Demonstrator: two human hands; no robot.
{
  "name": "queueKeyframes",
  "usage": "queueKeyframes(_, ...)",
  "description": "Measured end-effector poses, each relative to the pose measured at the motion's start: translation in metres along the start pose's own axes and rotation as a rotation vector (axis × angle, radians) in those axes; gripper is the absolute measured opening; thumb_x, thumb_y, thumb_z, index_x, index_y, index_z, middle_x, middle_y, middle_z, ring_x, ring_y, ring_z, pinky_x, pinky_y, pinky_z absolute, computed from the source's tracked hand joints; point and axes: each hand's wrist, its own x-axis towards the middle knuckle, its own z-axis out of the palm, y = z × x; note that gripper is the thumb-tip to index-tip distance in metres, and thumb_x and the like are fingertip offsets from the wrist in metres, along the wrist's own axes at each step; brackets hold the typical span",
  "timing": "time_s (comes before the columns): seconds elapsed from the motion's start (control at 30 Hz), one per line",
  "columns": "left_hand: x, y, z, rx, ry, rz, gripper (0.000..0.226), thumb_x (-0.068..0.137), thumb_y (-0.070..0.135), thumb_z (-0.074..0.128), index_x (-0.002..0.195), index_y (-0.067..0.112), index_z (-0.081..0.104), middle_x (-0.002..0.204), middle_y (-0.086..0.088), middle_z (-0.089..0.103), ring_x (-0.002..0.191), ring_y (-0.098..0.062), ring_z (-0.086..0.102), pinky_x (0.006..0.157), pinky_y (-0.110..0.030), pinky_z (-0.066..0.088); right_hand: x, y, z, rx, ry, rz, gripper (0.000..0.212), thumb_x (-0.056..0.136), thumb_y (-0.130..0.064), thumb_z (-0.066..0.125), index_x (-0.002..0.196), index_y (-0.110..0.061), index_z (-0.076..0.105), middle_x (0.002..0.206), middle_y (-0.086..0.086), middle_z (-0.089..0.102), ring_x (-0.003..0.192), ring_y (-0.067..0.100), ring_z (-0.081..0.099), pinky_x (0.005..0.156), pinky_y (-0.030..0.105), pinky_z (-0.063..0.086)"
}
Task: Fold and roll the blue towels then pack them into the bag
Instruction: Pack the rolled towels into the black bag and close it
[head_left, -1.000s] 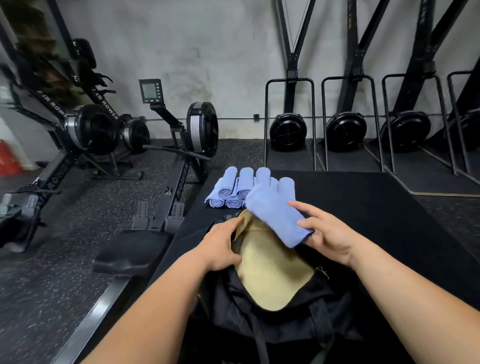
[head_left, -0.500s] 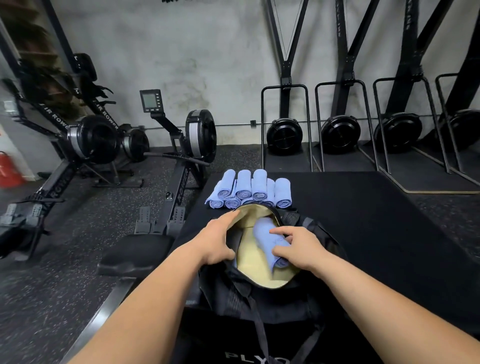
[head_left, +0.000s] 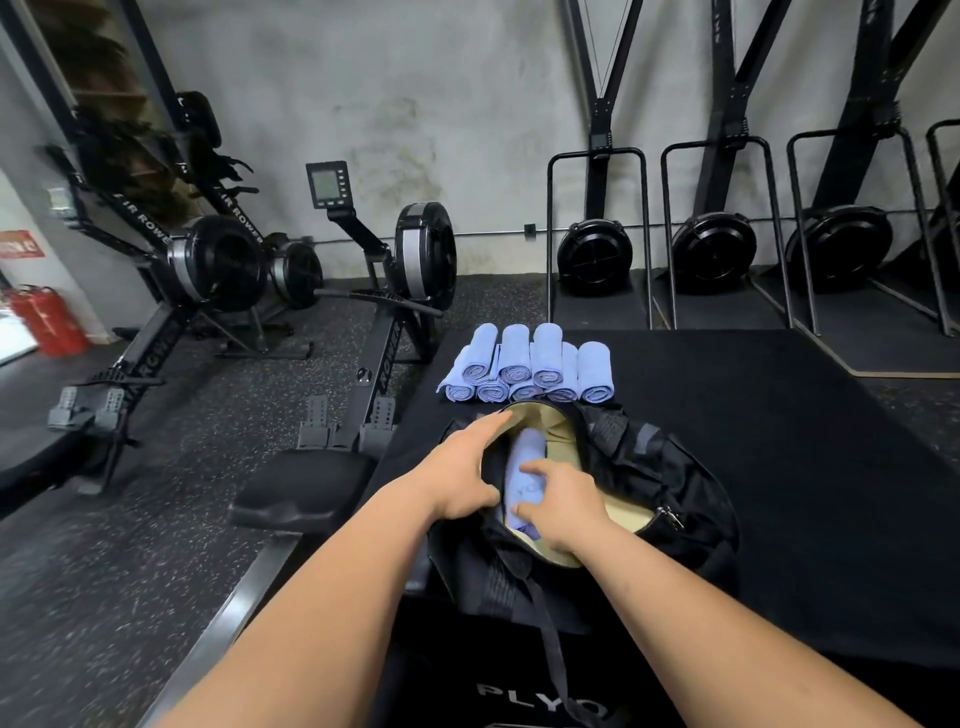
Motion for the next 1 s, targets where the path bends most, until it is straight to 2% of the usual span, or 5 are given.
queueKeyframes(0.33, 0.009, 0.003, 0.000, -0.061, -0.002, 0.044, 0.107, 0.075, 0.002, 0.075, 0.167, 0.025, 0.025, 0.171, 0.009, 0.028, 0.157, -0.008, 0.025, 0.127, -0.025, 0.022, 0.020, 0.011, 0.028, 0.445, -0.149, 0.066, 0.066, 0.064, -0.022, 0.084, 0.125, -0.034, 0.062, 0.102, 0.012, 0.073, 0.071, 0.025, 0.064, 0.065, 0.034, 0.056)
queueKeyframes(0.43, 0.010, 0.001, -0.001, -0.057, -0.028, 0.043, 0.108, 0.072, 0.012, 0.075, 0.167, 0.028, 0.025, 0.171, 0.011, 0.028, 0.157, -0.009, 0.025, 0.128, -0.031, 0.023, 0.020, 0.016, 0.032, 0.423, -0.171, 0.035, 0.057, 0.078, -0.025, 0.084, 0.131, -0.031, 0.064, 0.100, 0.004, 0.071, 0.081, 0.021, 0.065, 0.081, 0.032, 0.055)
queueKeyframes(0.6, 0.013, -0.003, 0.001, -0.083, -0.027, 0.029, 0.097, 0.080, -0.003, 0.065, 0.166, 0.026, 0.029, 0.169, 0.013, 0.031, 0.155, -0.003, 0.026, 0.114, -0.001, 0.017, 0.021, 0.015, 0.022, 0.291, -0.080, -0.046, 0.047, 0.097, -0.015, 0.069, 0.142, -0.025, 0.064, 0.119, -0.008, 0.063, 0.104, 0.015, 0.059, 0.094, 0.022, 0.043)
queueKeyframes(0.7, 0.018, -0.007, 0.003, -0.057, -0.005, 0.049, 0.094, 0.076, 0.011, 0.060, 0.165, 0.027, 0.033, 0.168, 0.011, 0.034, 0.156, -0.011, 0.027, 0.126, -0.022, 0.021, 0.014, 0.015, 0.014, 0.193, -0.128, -0.082, 0.049, 0.096, -0.019, 0.071, 0.143, -0.031, 0.063, 0.133, -0.005, 0.067, 0.117, 0.019, 0.062, 0.095, 0.022, 0.044)
queueKeyframes(1.0, 0.044, -0.005, 0.006, 0.027, 0.088, 0.110, 0.091, 0.070, 0.021, 0.050, 0.159, 0.038, 0.041, 0.161, 0.019, 0.042, 0.145, -0.021, 0.032, 0.125, -0.033, 0.026, 0.025, 0.007, -0.063, 0.249, 0.226, -0.213, 0.033, 0.085, -0.014, 0.062, 0.096, -0.039, 0.082, 0.087, -0.022, 0.077, 0.088, 0.000, 0.070, 0.089, 0.027, 0.055)
